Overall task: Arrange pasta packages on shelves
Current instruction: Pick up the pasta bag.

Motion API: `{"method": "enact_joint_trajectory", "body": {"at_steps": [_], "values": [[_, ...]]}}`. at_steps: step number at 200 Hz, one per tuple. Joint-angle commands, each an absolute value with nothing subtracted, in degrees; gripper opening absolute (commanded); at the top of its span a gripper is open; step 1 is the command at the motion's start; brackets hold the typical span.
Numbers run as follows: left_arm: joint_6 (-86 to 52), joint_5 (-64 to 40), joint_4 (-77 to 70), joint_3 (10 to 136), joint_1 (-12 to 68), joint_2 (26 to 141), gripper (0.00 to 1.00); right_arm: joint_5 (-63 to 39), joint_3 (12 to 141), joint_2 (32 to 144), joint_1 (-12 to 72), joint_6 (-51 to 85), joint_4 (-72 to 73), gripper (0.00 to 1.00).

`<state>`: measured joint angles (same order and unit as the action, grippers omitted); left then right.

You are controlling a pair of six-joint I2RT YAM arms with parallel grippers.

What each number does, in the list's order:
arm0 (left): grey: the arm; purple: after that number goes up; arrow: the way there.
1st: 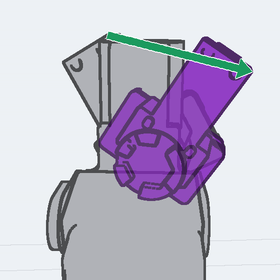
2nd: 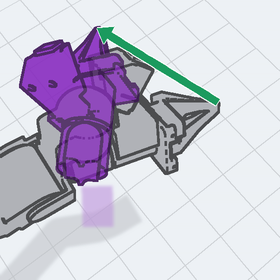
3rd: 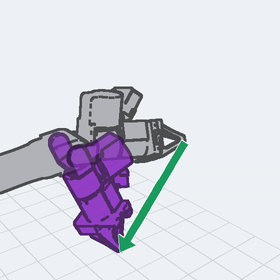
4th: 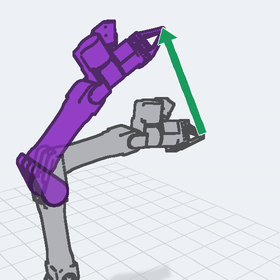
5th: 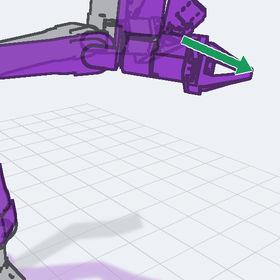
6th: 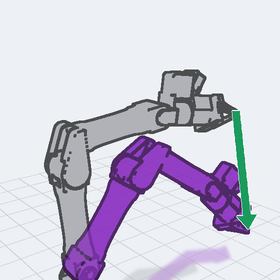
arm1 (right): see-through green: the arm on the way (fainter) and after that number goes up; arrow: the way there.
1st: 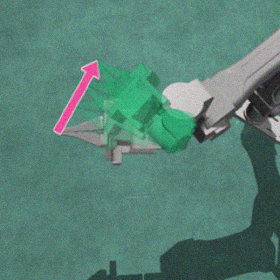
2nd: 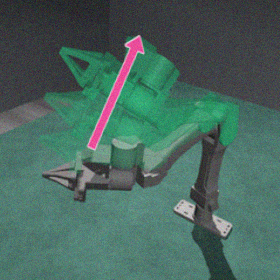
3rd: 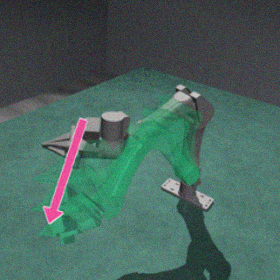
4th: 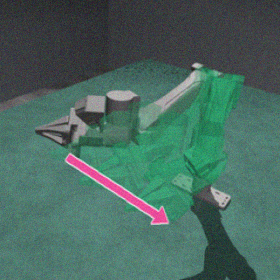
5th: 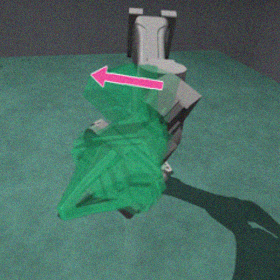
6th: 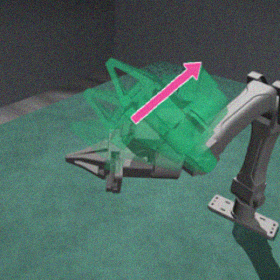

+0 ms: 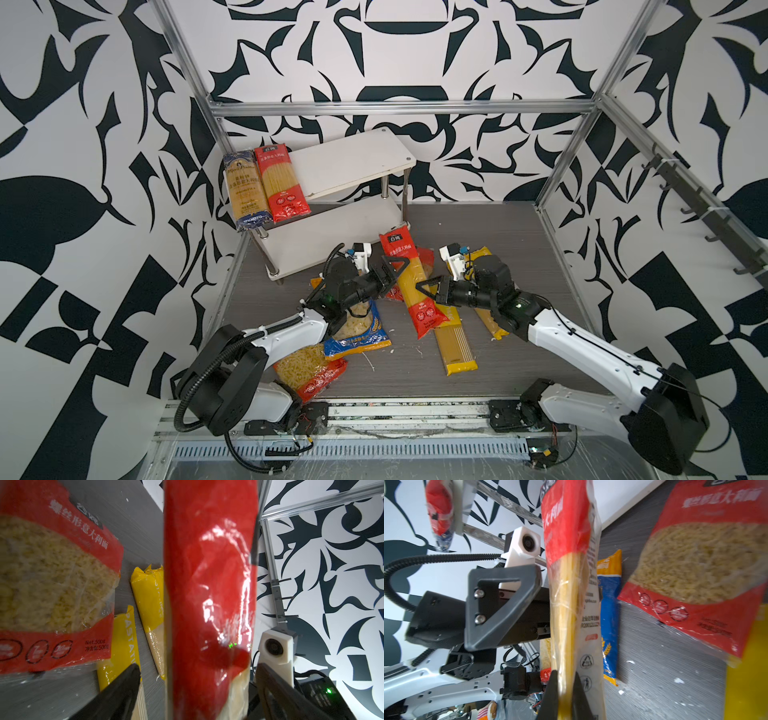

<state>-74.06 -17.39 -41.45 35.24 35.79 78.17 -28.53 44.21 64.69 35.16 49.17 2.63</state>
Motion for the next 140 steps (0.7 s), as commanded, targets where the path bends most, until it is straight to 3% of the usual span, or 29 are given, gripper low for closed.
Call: {"method": "enact_joint_trajectory", "body": {"at_steps": [1,53,89,110,140], "values": [[-74.0,-19.5,-43.9,36.2,35.0,75.8,0.86,-30.1,48.9,63.2,35.9,51.7,17.2,0.00],[-73.0,-21.1,-44.2,38.5,34.9,75.6,0.69,-32.2,47.0,63.8,36.0,55.5,21.0,0.00],[-74.9,-22.3,-48.5,39.5,34.8,77.1,0.43,-32.4,45.7,63.5,35.9,57.5,22.1,0.02],[-75.1,-22.9,-48.4,40.9,34.8,77.2,0.28,-32.0,44.8,62.9,35.9,57.8,21.8,0.13],[-74.2,-23.0,-46.4,43.3,34.8,76.3,0.20,-31.0,42.8,60.9,35.9,57.5,20.6,0.35]]}}
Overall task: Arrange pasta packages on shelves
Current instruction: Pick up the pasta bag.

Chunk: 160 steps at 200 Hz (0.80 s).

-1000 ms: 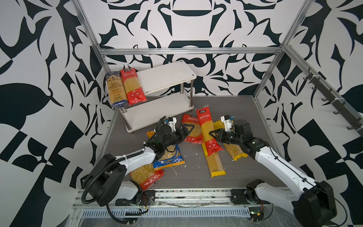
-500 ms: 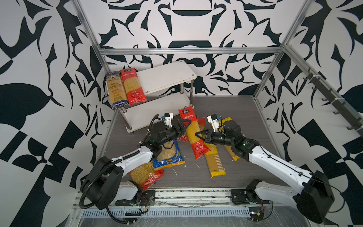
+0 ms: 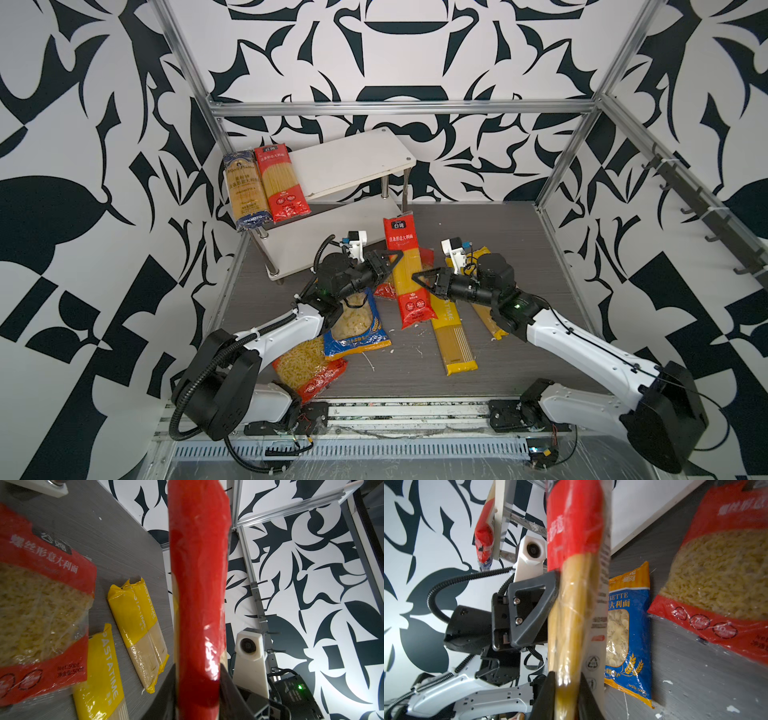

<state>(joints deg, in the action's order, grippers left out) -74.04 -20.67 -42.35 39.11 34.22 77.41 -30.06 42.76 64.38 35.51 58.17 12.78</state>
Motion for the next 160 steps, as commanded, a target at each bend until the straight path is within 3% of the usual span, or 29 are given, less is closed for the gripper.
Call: {"method": "enact_joint_trajectory", "body": {"at_steps": [1,44,77,128,160], "values": [[-74.1,-23.0,-46.3,43.5,34.8,76.2,0.20,-31.0,42.7,60.8,35.8,57.3,20.5,0.35],[-69.9,-21.7,-39.1,50.1,34.7,73.5,0.10,-28.6,40.2,55.6,34.5,52.3,10.4,0.64],[-67.4,-18.5,-35.9,55.1,34.5,73.5,0.05,-30.5,38.8,54.9,35.4,54.1,12.9,0.77],[-67.3,-14.1,-35.8,59.3,34.3,72.6,0.05,-28.8,39.4,57.9,39.1,56.1,23.8,0.75],[-66.7,-11.8,-33.5,60.2,33.3,70.0,0.06,-27.0,41.7,61.9,39.4,57.2,31.6,0.54]]}}
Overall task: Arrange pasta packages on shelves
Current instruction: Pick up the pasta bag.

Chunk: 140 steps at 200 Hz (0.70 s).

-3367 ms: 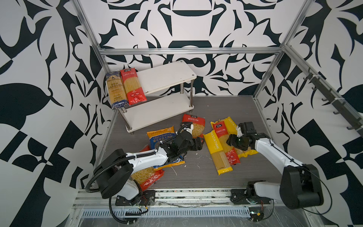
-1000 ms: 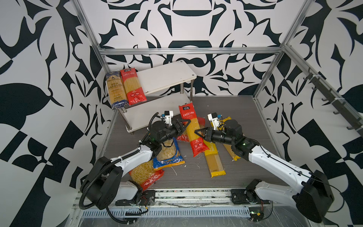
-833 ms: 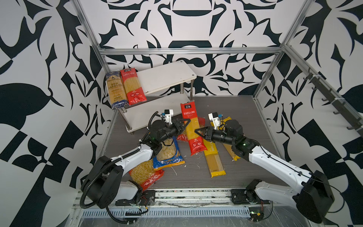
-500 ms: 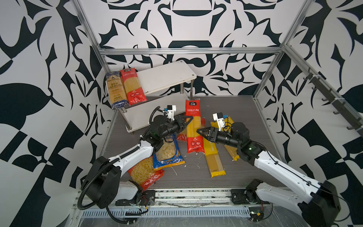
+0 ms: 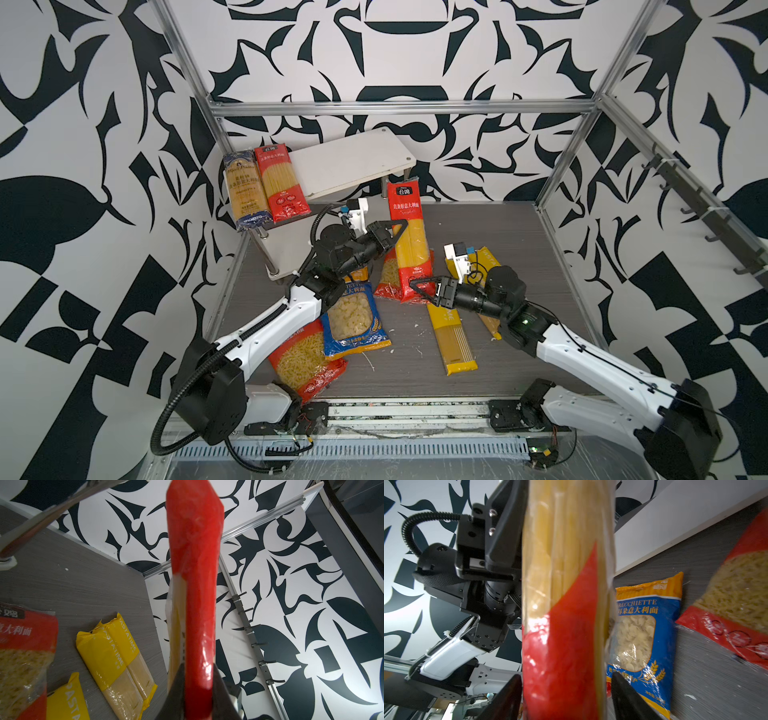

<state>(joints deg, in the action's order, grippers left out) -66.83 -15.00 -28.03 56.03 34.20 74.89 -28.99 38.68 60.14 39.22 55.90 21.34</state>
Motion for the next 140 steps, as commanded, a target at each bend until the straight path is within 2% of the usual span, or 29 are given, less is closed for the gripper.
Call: {"method": "enact_joint_trajectory", "body": {"at_steps": [1,28,59,76,103,140], "values": [[-66.7,-11.8,-33.4,60.2,33.2,69.9,0.06,-27.0,41.8,62.0,39.4,57.3,31.8,0.53],[-65.9,-8.4,-31.2,59.1,31.7,67.0,0.10,-28.2,46.9,64.9,39.4,55.8,33.5,0.28],[-65.1,-6.5,-29.3,59.3,30.4,64.8,0.27,-31.1,53.8,69.4,39.4,53.3,31.9,0.13],[-64.9,-6.1,-28.5,59.3,29.8,63.9,0.35,-33.7,58.5,72.3,39.0,51.5,29.4,0.09],[-63.2,-5.2,-25.2,59.3,29.4,61.9,0.57,-37.1,67.1,77.7,37.5,50.9,26.6,0.02],[-60.8,-4.9,-19.1,56.7,29.4,58.7,0.69,-41.4,78.0,84.8,33.8,53.9,25.4,0.00]]}}
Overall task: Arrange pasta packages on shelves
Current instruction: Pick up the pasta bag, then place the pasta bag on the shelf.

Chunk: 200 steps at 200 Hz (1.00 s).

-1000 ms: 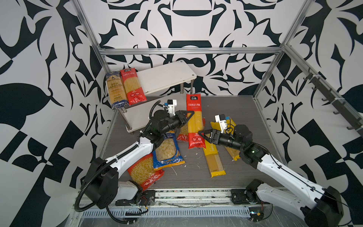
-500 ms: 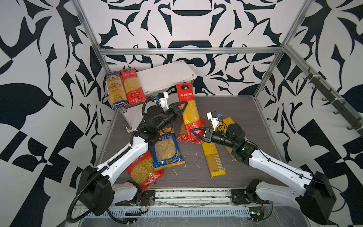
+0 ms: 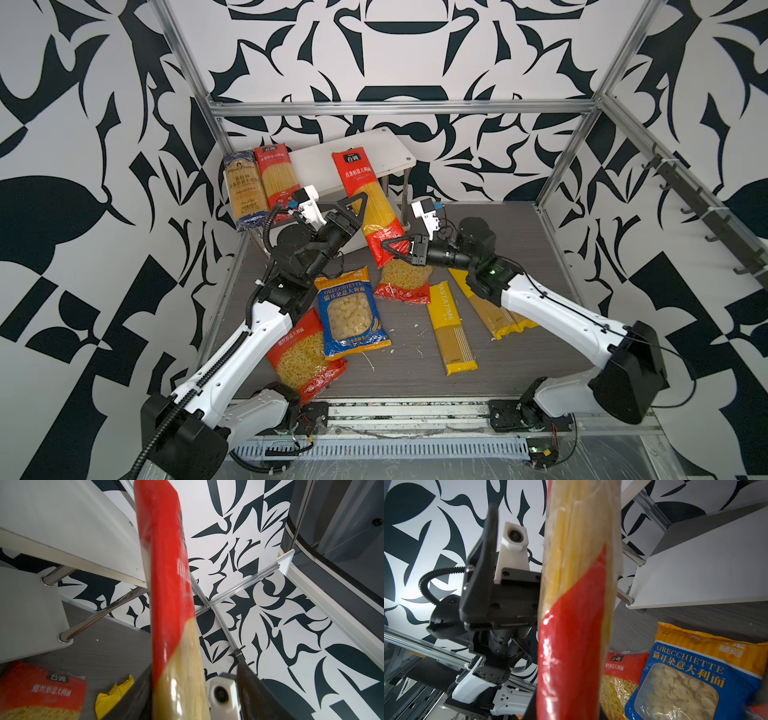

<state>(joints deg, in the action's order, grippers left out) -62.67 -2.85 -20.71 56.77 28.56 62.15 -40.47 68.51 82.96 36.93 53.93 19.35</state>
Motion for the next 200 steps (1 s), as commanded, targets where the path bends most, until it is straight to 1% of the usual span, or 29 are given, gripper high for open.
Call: {"method": "enact_joint_trajectory", "body": {"at_steps": [1,33,64,81,114,152,200], "values": [[-60.7,-4.9,-19.1,56.5,29.4,58.5,0.69,-41.4,78.0,84.8,33.8,53.9,25.4,0.00],[-57.8,-1.8,-14.5,50.4,30.4,53.7,0.71,-43.6,88.3,91.4,32.4,57.6,23.0,0.00],[-53.9,5.0,-10.3,43.1,35.2,49.7,0.71,-43.3,95.6,98.1,32.7,63.9,25.2,0.00],[-53.7,8.6,-9.7,38.5,37.5,48.5,0.71,-43.1,99.7,101.7,33.8,66.6,26.9,0.00],[-54.0,13.4,-9.6,32.1,41.2,47.6,0.71,-42.0,111.3,109.8,37.3,66.8,22.3,0.00],[-55.4,15.9,-10.4,27.7,42.6,47.1,0.70,-39.4,122.0,118.9,40.0,70.4,21.0,0.00],[-55.9,16.4,-10.2,25.6,42.7,47.1,0.70,-38.6,136.9,128.4,43.1,70.3,14.9,0.00]]}}
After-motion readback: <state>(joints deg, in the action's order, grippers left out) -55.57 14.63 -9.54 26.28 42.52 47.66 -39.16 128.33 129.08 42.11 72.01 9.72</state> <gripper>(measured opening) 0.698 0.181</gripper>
